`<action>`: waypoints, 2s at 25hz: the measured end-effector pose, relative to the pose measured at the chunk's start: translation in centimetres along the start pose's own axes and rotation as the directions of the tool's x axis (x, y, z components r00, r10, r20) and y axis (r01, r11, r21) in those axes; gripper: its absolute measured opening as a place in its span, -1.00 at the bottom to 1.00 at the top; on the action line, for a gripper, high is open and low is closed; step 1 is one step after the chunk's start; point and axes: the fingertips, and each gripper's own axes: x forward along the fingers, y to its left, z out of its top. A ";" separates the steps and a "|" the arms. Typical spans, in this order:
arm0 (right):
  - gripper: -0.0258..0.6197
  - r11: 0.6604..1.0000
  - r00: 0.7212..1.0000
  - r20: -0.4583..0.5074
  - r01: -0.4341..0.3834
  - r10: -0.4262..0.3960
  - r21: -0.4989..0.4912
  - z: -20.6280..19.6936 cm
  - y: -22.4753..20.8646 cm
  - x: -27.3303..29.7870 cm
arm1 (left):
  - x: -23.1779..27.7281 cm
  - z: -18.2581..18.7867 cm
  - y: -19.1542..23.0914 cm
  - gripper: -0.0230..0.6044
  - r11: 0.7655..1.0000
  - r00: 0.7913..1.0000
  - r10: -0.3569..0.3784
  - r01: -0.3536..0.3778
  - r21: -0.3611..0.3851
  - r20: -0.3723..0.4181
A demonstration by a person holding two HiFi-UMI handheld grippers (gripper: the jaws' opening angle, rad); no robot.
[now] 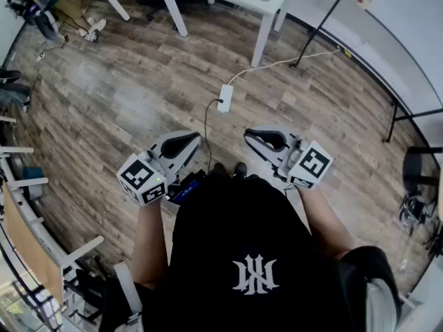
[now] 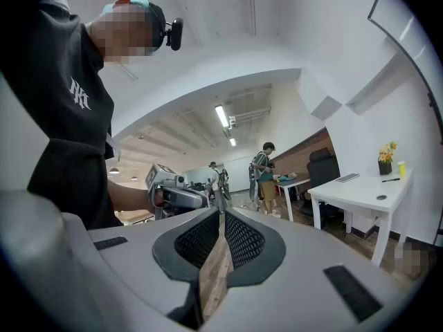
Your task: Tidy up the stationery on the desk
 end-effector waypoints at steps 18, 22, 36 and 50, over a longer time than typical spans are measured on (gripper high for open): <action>-0.77 0.999 0.999 0.023 0.039 -0.039 0.000 0.4 -0.5 -1.8 | 0.8 0.2 -1.1 -0.92 1.000 1.000 -0.020 0.020 -0.009 0.020; -0.77 0.999 0.999 0.039 0.007 -0.008 0.040 0.1 -0.3 -1.9 | 0.5 0.0 -1.1 -0.92 1.000 1.000 -0.015 0.015 -0.010 0.010; -0.77 0.996 0.996 0.084 -0.005 -0.003 0.088 0.0 -2.6 1.2 | 1.4 2.1 2.7 -0.92 0.996 0.997 -0.071 0.073 -0.054 0.038; -0.77 0.988 0.989 0.015 0.149 -0.150 0.046 4.4 -20.8 9.3 | 6.1 9.2 20.5 -0.92 0.997 0.986 -0.058 0.065 -0.042 0.154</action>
